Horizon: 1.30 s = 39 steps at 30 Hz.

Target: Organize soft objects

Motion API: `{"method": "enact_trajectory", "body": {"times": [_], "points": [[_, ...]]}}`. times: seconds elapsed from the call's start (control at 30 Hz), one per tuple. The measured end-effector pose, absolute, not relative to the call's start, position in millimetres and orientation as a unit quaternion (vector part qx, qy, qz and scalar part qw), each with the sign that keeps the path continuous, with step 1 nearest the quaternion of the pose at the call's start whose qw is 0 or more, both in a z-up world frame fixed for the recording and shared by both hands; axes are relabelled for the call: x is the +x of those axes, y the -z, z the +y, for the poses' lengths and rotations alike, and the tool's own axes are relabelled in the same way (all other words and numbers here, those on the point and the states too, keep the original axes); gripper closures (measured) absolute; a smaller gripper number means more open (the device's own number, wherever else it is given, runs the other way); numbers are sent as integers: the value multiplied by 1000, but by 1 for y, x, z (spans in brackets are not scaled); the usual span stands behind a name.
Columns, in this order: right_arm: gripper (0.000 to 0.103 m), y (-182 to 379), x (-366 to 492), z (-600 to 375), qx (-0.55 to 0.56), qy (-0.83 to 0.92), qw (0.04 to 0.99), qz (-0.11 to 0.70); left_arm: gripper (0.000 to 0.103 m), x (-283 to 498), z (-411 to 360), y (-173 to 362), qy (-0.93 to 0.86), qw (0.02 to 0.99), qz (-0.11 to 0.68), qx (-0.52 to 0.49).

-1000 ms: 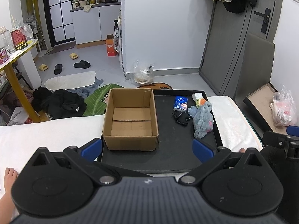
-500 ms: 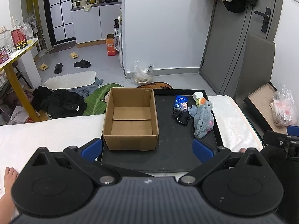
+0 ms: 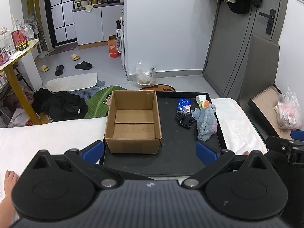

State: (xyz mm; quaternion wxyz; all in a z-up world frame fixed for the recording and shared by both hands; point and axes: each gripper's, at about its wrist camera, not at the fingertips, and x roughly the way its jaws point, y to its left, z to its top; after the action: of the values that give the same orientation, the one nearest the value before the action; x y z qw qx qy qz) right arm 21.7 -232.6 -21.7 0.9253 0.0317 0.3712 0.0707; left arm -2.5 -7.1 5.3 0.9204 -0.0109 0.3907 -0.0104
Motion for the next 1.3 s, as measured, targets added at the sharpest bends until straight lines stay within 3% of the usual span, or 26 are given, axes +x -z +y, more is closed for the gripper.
{"method": "enact_trajectory", "body": {"times": [1.03, 1.3], "points": [[0, 59, 56, -235, 49, -60, 916, 393, 2, 40, 13, 25, -6, 911, 411, -15], [10, 79, 83, -238, 80, -49, 911, 402, 3, 62, 29, 41, -20, 904, 427, -26]]}}
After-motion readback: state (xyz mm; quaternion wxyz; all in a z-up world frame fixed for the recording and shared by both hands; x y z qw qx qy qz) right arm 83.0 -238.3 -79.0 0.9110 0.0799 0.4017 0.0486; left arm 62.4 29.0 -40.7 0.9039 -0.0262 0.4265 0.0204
